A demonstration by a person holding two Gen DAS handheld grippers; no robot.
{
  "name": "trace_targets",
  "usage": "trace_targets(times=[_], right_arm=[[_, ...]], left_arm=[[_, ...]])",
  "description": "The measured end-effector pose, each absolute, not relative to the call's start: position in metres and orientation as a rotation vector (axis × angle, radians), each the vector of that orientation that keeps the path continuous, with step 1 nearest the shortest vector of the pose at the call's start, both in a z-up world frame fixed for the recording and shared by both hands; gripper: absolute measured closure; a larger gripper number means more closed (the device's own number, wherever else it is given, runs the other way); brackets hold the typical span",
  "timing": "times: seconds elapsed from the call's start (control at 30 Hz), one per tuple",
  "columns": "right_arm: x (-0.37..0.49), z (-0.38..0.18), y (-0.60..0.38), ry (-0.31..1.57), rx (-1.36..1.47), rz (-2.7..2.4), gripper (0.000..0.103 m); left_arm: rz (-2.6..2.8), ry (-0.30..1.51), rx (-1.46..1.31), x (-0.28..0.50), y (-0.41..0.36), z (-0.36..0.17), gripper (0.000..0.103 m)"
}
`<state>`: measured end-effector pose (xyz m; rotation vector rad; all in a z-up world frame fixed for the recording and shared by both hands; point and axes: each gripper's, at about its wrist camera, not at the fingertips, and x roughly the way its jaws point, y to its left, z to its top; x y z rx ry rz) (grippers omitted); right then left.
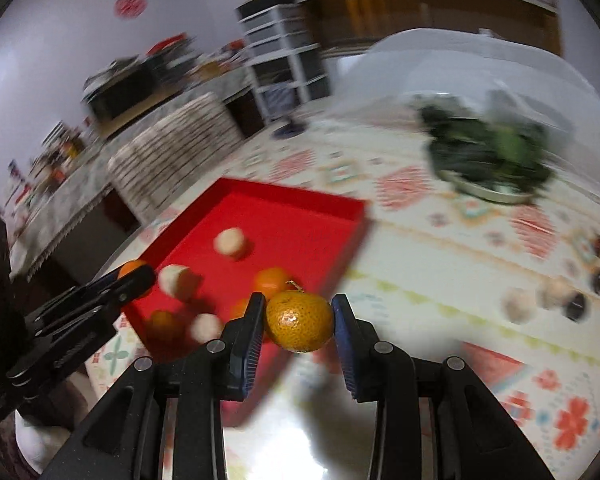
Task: Organize fruits
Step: 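Carry both mandarins over the red tray and open both tools to release them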
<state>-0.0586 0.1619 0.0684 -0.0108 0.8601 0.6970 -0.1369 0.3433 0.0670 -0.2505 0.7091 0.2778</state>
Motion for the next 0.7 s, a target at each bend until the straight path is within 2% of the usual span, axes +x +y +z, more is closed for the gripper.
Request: trace_targets(times=[0.27, 0.33, 0.4, 0.5, 0.57, 0.7], right_arm=[[-0.042, 0.046, 0.213, 0.9, -0.062, 0.702, 0.066], [-0.037, 0.045, 0.218, 0.897, -0.07, 0.694, 0.066], [-0.033, 0.045, 0.221, 0.895, -0.074, 0.688, 0.066], [-0.028, 0.047, 0.224, 0.895, -0.065, 0.688, 0.065], [-0.029, 0.05, 0.224, 0.888, -0.05, 0.692, 0.056], [-0.034, 0.061, 0.217, 0.853, -0.046, 0.683, 0.055]], left_arm=[[0.325, 0.72, -0.27, -0.136, 0.366, 0.052, 0.07], [0.327, 0.718, -0.271, -0.136, 0.367, 0.052, 0.065], [0.333, 0.71, -0.269, -0.137, 0.366, 0.053, 0.055], [0.335, 0.701, -0.254, -0.138, 0.361, 0.057, 0.047], [0.333, 0.698, -0.243, -0.139, 0.358, 0.059, 0.044], [0.327, 0.691, -0.229, -0.14, 0.35, 0.064, 0.041]])
